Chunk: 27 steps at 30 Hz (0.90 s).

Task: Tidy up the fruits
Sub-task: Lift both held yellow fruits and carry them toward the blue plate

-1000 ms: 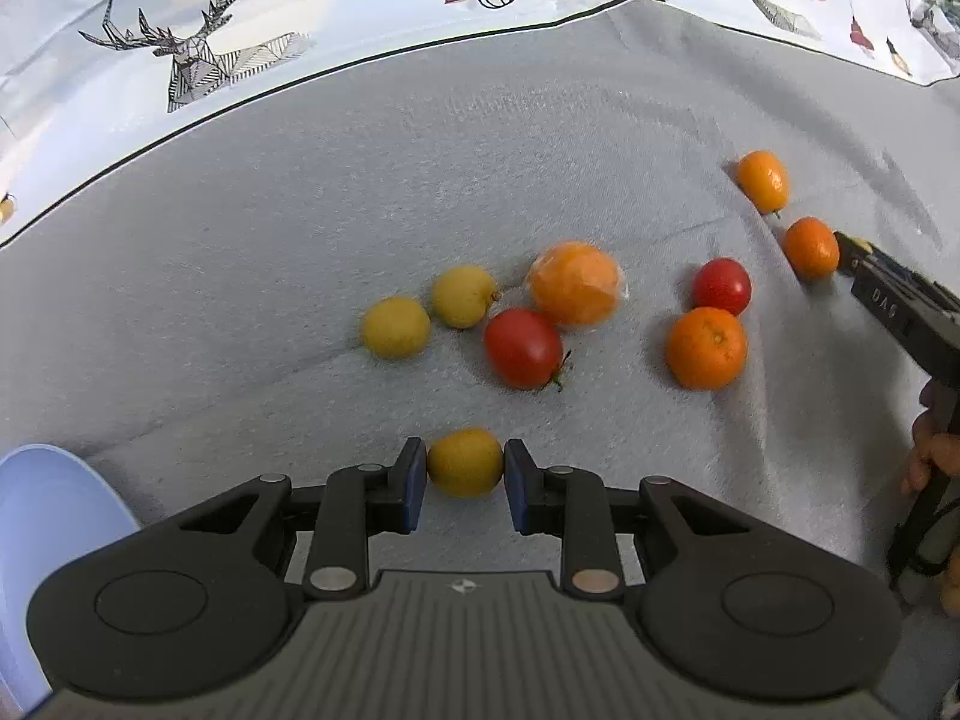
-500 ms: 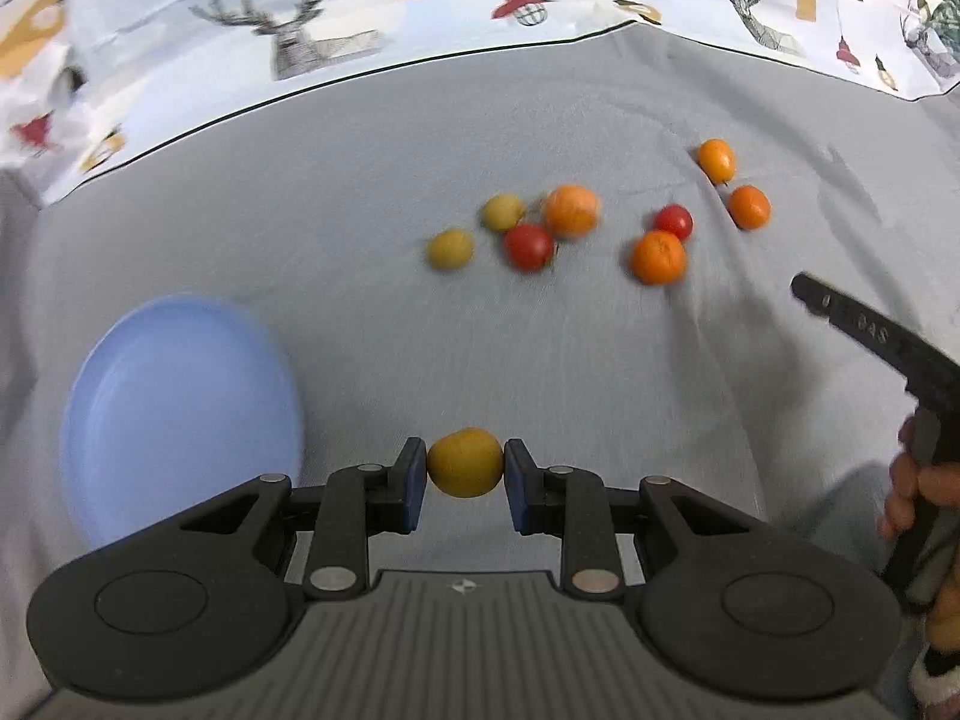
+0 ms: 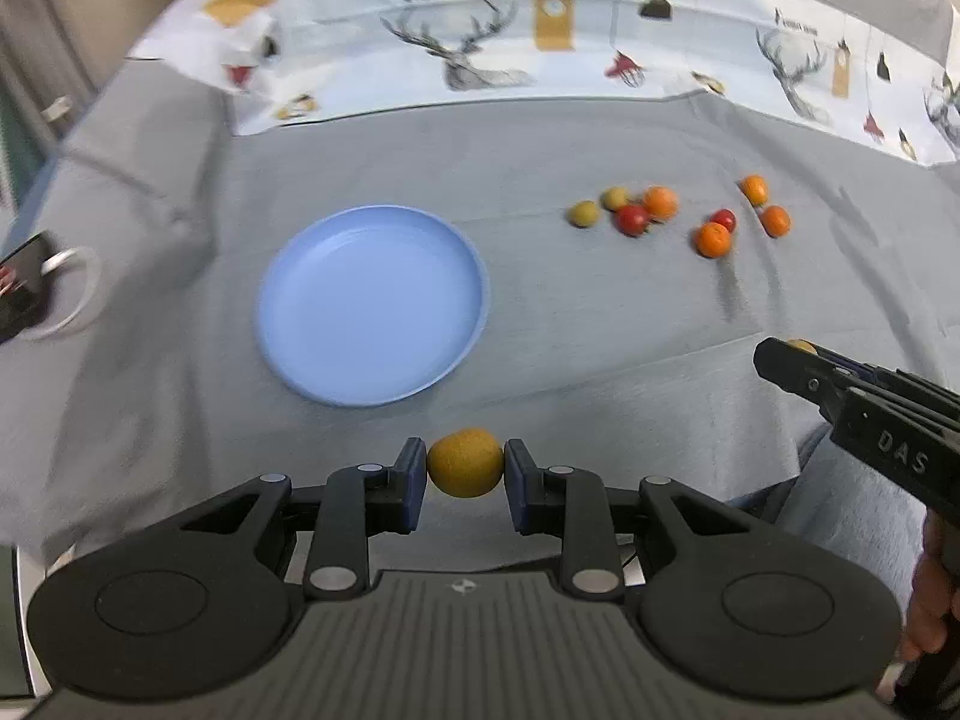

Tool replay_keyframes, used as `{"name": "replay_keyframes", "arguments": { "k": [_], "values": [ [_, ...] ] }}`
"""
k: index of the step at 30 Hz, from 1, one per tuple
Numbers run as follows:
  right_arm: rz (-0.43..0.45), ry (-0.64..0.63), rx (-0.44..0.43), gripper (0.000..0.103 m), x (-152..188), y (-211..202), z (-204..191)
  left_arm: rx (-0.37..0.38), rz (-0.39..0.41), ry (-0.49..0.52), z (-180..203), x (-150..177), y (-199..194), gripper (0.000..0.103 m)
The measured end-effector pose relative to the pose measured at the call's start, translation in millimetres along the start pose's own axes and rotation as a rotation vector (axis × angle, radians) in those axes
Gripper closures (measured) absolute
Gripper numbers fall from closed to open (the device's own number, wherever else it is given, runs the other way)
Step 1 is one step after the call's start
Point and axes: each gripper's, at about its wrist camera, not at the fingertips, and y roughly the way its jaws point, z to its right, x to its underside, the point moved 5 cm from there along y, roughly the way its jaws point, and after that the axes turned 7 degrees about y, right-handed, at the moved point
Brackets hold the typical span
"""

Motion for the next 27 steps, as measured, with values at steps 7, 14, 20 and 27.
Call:
{"name": "replay_keyframes", "arguments": {
  "k": [7,14,20,27],
  "values": [
    [-0.005,-0.131,-0.069,0.075,38,-29,-63,-0.001,0.068,-0.063,-27,46,-33,0.072],
    [0.004,-0.259,-0.09,0.075,69,-50,-103,0.014,0.116,-0.116,-45,70,-56,0.072],
    [0.012,-0.3,-0.081,0.075,75,-57,-116,0.024,0.144,-0.146,-52,78,-65,0.072],
    [0.003,-0.321,-0.068,0.075,75,-52,-120,0.032,0.142,-0.155,-56,78,-61,0.072]
  ]
}}
